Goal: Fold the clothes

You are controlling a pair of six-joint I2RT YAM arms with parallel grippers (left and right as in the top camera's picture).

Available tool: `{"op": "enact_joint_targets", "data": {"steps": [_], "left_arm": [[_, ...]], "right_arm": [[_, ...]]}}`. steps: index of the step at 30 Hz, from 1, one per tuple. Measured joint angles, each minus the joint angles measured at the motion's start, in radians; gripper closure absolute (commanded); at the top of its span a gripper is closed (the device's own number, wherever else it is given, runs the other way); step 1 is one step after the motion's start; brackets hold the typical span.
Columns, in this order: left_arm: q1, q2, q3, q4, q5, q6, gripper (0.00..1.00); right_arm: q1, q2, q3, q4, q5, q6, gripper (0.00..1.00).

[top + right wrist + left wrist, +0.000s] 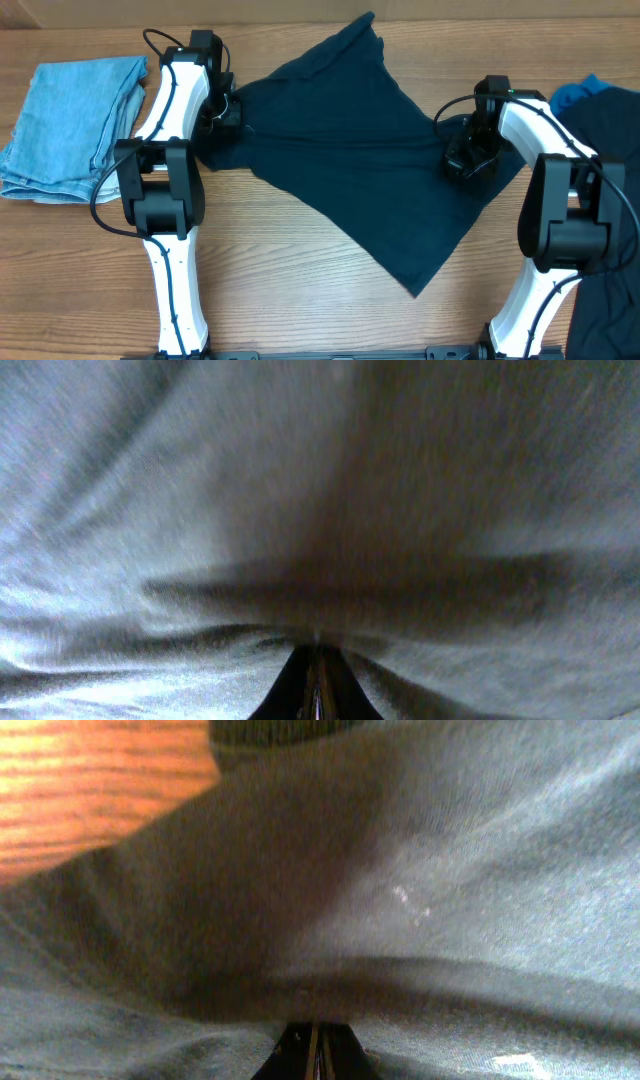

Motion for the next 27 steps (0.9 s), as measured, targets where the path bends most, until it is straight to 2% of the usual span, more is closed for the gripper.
{"op": "enact_joint_targets", "data": {"steps": [7,13,16,21,23,25,26,27], "left_arm": [[0.0,0.0,-0.002,-0.128,-0.002,0.0,0.95],[0.0,0.0,-0.008,-0.207,0.109,0.0,0.96],[-0.005,0.0,-0.008,-0.241,0.134,-0.004,0.96],[-0.051,0.0,-0.009,-0.232,0.199,-0.004,0.96],[-0.06,0.0,0.035,-0.238,0.206,-0.004,0.94],[-0.059,-0.009,0.177,-0.232,0.209,0.0,0.88],[-0.06,-0.028,0.222,-0.226,0.205,0.002,0.88],[-0.063,-0.044,0.255,-0.225,0.195,0.007,0.9]], "right_arm": [[-0.047,-0.002,-0.013,0.211,0.011,-0.001,0.96],[-0.143,0.061,0.021,0.43,-0.051,-0.054,0.96],[-0.15,0.085,0.059,0.451,-0.049,-0.102,0.96],[-0.15,0.147,0.207,0.323,-0.034,-0.127,0.89],[-0.151,0.16,0.271,0.212,-0.032,-0.129,0.74],[-0.152,0.163,0.395,0.068,-0.027,-0.13,0.68],[-0.152,0.161,0.447,-0.006,-0.026,-0.13,0.7],[-0.151,0.158,0.485,-0.088,-0.027,-0.13,0.96]]}}
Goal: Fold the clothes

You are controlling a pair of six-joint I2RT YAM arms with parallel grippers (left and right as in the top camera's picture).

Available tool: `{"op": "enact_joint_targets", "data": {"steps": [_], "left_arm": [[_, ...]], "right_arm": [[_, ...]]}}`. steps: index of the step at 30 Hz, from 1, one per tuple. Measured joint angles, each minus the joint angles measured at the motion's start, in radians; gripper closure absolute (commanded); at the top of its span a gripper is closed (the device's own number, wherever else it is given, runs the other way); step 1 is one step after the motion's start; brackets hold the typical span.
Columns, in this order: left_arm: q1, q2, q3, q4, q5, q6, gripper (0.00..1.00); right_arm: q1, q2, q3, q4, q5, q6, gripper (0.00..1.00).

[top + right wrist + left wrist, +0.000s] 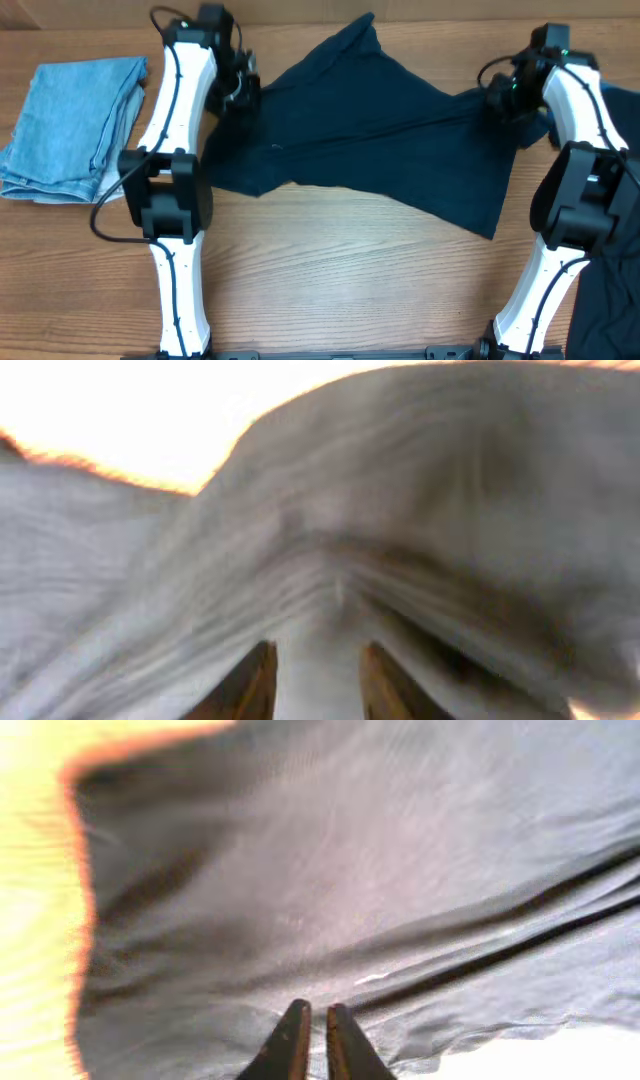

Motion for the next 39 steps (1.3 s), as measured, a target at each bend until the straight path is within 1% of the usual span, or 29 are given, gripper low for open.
{"op": "enact_joint_targets", "data": {"steps": [1,3,4,6,8,11,14,15,16,18,22,24,31,34,35,37,39], "left_arm": [[-0.002,-0.021,0.025,-0.002,-0.009,0.013,0.94],[-0.007,-0.033,0.031,-0.007,-0.018,0.037,0.96],[-0.007,-0.033,0.028,-0.005,-0.021,0.049,0.96],[-0.007,-0.033,0.027,0.003,-0.025,0.068,0.93],[-0.007,-0.033,0.027,0.014,-0.042,0.076,0.92],[-0.007,-0.023,0.027,0.02,-0.059,0.076,0.93],[-0.007,0.009,0.022,0.036,-0.066,0.076,0.93],[-0.007,0.016,0.019,0.037,-0.066,0.076,0.93],[-0.007,0.022,0.016,0.042,-0.067,0.076,0.92],[-0.007,0.023,0.016,0.049,-0.07,0.079,0.92],[-0.007,0.023,0.016,0.06,-0.071,0.08,0.91],[-0.007,0.023,0.016,0.061,-0.073,0.08,0.91],[-0.007,0.023,0.016,0.068,-0.073,0.095,0.91],[-0.007,0.023,0.016,0.069,-0.073,0.098,0.92],[-0.007,0.023,0.016,0.069,-0.074,0.098,0.96],[-0.007,0.023,0.016,0.055,-0.073,0.101,0.96],[-0.007,0.023,0.016,0.009,-0.073,0.101,0.96]], "right_arm": [[0.003,-0.011,0.014,-0.093,-0.008,0.001,0.96],[0.008,-0.013,0.021,-0.195,-0.016,0.002,0.96],[0.015,-0.013,0.021,-0.257,-0.019,0.001,0.96],[0.034,-0.013,0.022,-0.318,-0.029,0.002,0.96],[0.062,-0.013,0.021,-0.356,-0.044,0.003,0.96],[0.154,-0.014,-0.029,-0.336,-0.049,0.003,0.96],[0.288,-0.015,-0.107,-0.246,-0.005,0.003,0.96],[0.308,-0.018,-0.132,-0.195,0.006,0.003,0.96],[0.323,-0.019,-0.165,-0.106,0.024,0.003,0.96],[0.33,-0.021,-0.226,-0.017,0.039,0.003,0.96],[0.329,-0.051,-0.297,0.065,0.043,-0.044,0.96],[0.329,-0.066,-0.327,0.062,0.04,-0.053,0.96],[0.329,-0.155,-0.546,-0.109,-0.03,-0.008,0.96],[0.329,-0.151,-0.58,-0.171,-0.048,0.003,0.96],[0.329,-0.151,-0.583,-0.171,-0.05,0.003,0.96],[0.329,-0.151,-0.584,-0.17,-0.051,0.004,0.96],[0.329,-0.156,-0.587,-0.164,-0.053,0.003,0.96]]}}
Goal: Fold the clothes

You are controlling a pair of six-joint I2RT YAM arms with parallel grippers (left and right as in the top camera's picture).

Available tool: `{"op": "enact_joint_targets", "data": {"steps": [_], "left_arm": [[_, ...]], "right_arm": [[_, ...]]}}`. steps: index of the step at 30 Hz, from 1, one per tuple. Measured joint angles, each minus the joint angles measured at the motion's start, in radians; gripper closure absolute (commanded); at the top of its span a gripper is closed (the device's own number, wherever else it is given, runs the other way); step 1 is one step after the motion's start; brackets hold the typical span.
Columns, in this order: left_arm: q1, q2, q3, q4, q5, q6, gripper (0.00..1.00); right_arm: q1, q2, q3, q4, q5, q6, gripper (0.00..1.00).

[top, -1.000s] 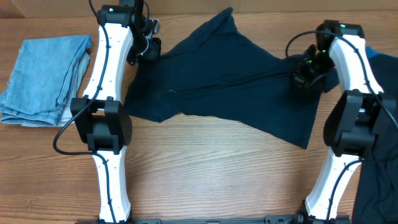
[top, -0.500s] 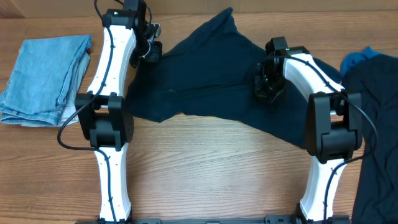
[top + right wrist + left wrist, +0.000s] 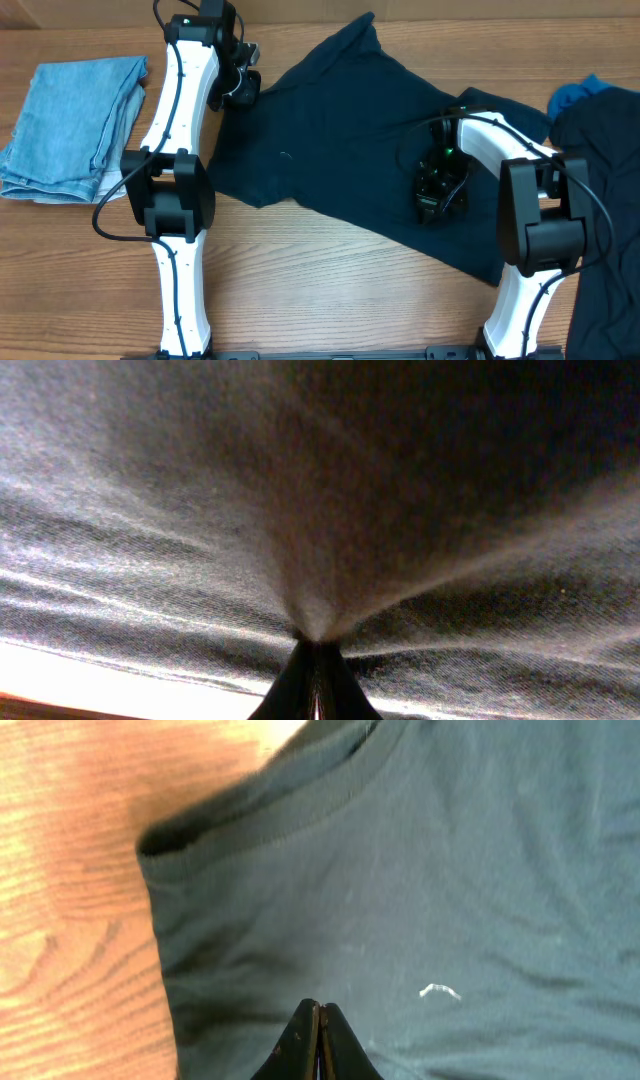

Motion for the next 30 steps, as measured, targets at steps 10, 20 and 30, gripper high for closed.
{"op": "enact_joint_targets", "data": {"steps": [10,20,30], "left_arm": [[-0.011,0.004,-0.29,0.083,0.016,0.0,0.96],[-0.011,-0.04,-0.436,-0.011,-0.043,-0.116,0.96],[-0.011,-0.02,-0.473,-0.169,-0.16,-0.271,0.96]], "right_arm": [[0.001,-0.281,0.112,0.095,0.043,-0.027,0.89],[0.001,-0.294,0.118,0.151,0.046,-0.027,0.9],[0.001,-0.294,0.118,0.166,0.047,-0.047,0.89]]}}
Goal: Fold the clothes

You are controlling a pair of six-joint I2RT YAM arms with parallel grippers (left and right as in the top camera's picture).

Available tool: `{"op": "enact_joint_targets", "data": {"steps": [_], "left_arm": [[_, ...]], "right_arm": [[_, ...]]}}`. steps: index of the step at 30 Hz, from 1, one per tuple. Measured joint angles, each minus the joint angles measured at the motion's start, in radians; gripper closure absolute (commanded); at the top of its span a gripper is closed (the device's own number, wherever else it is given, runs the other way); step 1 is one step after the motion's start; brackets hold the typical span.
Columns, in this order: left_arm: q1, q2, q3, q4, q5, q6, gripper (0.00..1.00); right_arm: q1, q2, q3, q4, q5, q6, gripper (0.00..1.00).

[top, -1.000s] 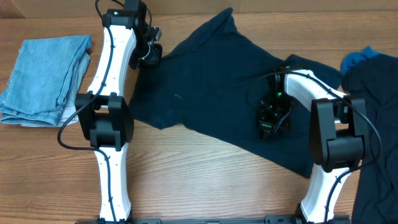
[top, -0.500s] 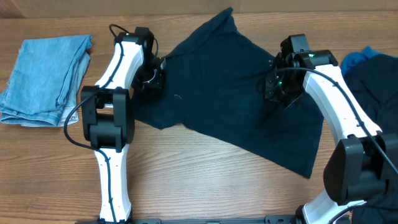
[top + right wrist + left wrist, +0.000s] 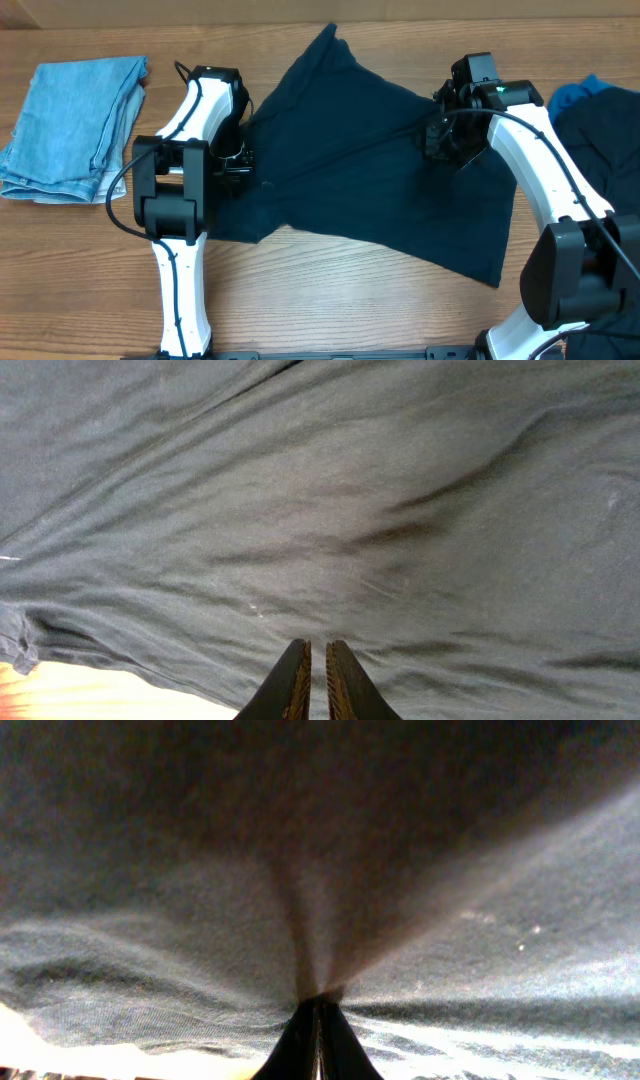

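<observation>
A dark navy shirt lies spread across the middle of the table, one corner pointing to the far edge. My left gripper is down at the shirt's left edge. In the left wrist view it is shut on a pinch of the cloth, with creases fanning out from its tips. My right gripper hovers over the shirt's upper right part. From the right wrist its fingers stand a narrow gap apart with nothing between them, the shirt lying below.
A folded light blue cloth lies at the far left. At the right edge sits a heap of dark clothes with a bright blue piece showing. Bare wooden table runs along the front.
My left gripper has moved from above the collar down to the shirt's left edge and shut on it. My right gripper has let go and moved to the upper right. The shirt's far corner has shifted left.
First both grippers were shut on the shirt's sides. Then they were at the far edge, jaws parted, the shirt stretched between them. Later the left was shut and empty over the collar while the right pinched the middle right. Now only the left holds cloth.
</observation>
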Motion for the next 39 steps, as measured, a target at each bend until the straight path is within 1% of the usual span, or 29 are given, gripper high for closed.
{"op": "enact_joint_targets", "data": {"steps": [6,13,14,15,16,17,18,19,20,21,22,26,28,30,32,34,37,39], "left_arm": [[0.0,0.009,-0.029,-0.043,-0.07,-0.054,0.96],[0.0,-0.04,-0.08,0.0,-0.081,-0.075,0.96],[0.0,-0.092,-0.071,0.006,-0.081,-0.074,0.92],[0.0,-0.177,-0.036,0.022,-0.08,-0.072,0.84],[-0.004,-0.246,0.008,0.058,-0.08,-0.063,0.78],[-0.013,-0.34,0.073,0.161,-0.081,-0.034,0.64],[-0.023,-0.399,0.105,0.238,-0.082,-0.002,0.5],[-0.047,-0.47,0.137,0.338,-0.084,0.042,0.36],[-0.072,-0.499,0.15,0.416,-0.083,0.085,0.22],[-0.096,-0.499,0.158,0.476,-0.076,0.122,0.2],[-0.116,-0.474,0.158,0.541,-0.061,0.156,0.19],[-0.146,-0.251,0.154,0.743,-0.008,0.239,0.27],[-0.15,-0.127,0.143,0.798,0.0,0.283,0.3],[-0.156,-0.041,0.142,0.847,0.001,0.306,0.31],[-0.17,-0.006,0.135,0.883,-0.007,0.321,0.31],[-0.19,0.008,0.135,0.943,-0.053,0.325,0.36],[-0.21,0.017,0.135,0.987,-0.115,0.328,0.43],[-0.212,0.026,0.135,1.001,-0.137,0.328,0.45]], "right_arm": [[0.0,0.0,0.0,-0.001,0.0,-0.003,0.89],[0.0,0.0,0.0,0.001,0.0,-0.003,0.89],[0.0,0.0,0.0,0.003,0.0,-0.004,0.88],[0.0,0.0,0.0,0.007,0.0,-0.003,0.86],[0.0,0.0,0.0,0.014,0.0,-0.005,0.75],[0.0,0.0,0.0,0.022,0.0,-0.006,0.58],[0.0,0.0,0.0,0.029,0.0,-0.003,0.48],[0.0,0.0,0.0,0.04,0.0,-0.006,0.29],[0.0,0.0,0.0,0.044,-0.001,-0.009,0.16],[0.0,0.0,0.0,0.048,0.0,-0.006,0.15],[0.0,0.0,0.0,0.053,0.0,-0.007,0.14],[0.0,0.0,0.0,0.075,0.0,-0.006,0.13],[0.0,0.0,0.0,0.075,0.0,-0.006,0.13],[0.0,0.0,0.0,0.076,0.0,-0.006,0.13],[0.0,0.0,0.0,0.076,0.0,-0.006,0.13],[0.0,0.0,0.0,0.075,0.0,-0.006,0.12],[0.0,0.0,0.0,0.068,0.0,-0.006,0.12],[0.0,0.0,0.0,0.062,0.008,-0.006,0.12]]}}
